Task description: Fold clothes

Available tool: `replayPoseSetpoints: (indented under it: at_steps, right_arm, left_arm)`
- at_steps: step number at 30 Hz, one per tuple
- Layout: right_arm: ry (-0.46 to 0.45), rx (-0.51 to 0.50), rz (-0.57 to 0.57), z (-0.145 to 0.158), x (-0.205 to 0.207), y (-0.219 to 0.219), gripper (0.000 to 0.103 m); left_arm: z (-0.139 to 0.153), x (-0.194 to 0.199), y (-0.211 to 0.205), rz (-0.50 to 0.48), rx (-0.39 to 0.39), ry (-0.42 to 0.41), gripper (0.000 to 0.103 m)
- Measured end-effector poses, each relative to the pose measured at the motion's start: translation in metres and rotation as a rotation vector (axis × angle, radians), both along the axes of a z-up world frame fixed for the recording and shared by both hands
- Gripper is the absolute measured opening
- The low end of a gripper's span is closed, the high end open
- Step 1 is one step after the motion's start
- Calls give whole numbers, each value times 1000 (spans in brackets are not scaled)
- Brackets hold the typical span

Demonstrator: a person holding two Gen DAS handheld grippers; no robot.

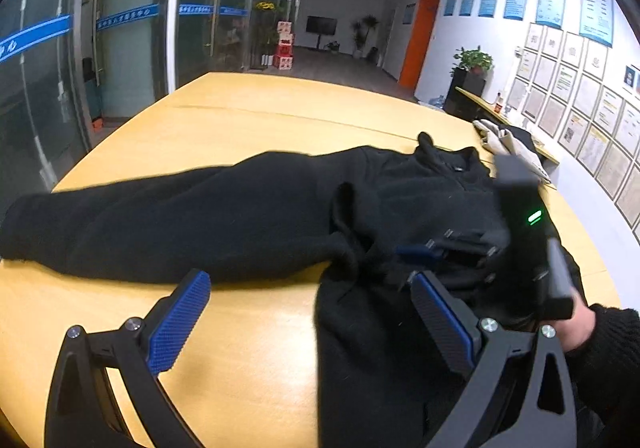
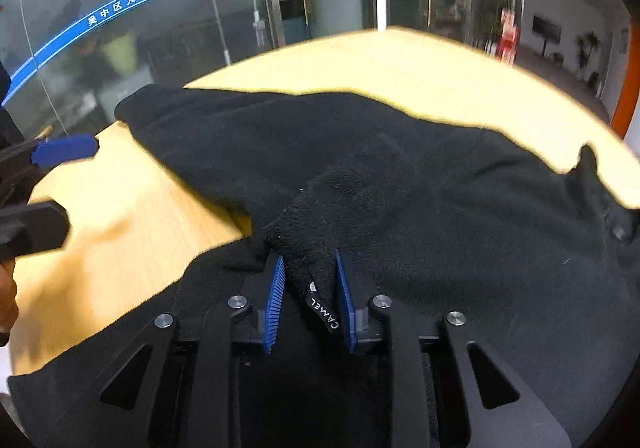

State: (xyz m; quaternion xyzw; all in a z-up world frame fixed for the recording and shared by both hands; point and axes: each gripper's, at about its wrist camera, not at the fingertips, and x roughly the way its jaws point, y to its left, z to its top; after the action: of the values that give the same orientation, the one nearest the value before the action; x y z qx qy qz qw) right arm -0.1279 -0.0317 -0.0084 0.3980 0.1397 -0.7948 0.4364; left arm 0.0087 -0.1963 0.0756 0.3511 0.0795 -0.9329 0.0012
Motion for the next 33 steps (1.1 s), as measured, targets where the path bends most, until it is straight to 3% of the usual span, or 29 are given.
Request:
replayPoseSetpoints:
  at_steps: [2, 4, 7, 11, 14, 17, 18, 23, 27, 33]
  right_arm:
    - [-18, -35, 17, 5, 0, 9, 38]
    - [-55, -132, -18, 18, -2, 33, 45]
    - [-55, -283, -125, 46, 3, 102, 61]
    - [6, -329, -330, 64, 17, 213, 72]
    - [3, -319, -488, 60, 27, 284, 78]
    - [-20, -293, -611, 49, 33, 334, 78]
    - [-26, -285, -639, 44, 35, 346, 78]
    - [-69, -254, -692, 16, 45, 368, 79]
    - [-97, -221, -701, 4, 45, 369, 80]
    - [-97, -125, -674, -3, 39, 354, 102]
  left_arm:
    - [8, -9, 9, -29, -15, 19, 103]
    - [16, -21, 16, -59, 0, 44, 103]
    - [26, -43, 33, -112, 22, 68, 103]
    - [22, -77, 72, -226, 39, 82, 103]
    - [-10, -115, 99, -245, 1, -7, 103]
    - [-64, -150, 99, -162, -26, -206, 103]
    - [-67, -149, 97, -150, -28, -205, 102]
    - [-68, -144, 89, -136, -21, -199, 102]
    - [-55, -129, 88, -123, -61, -181, 102]
    - [-20, -61, 18, 24, 78, -87, 102]
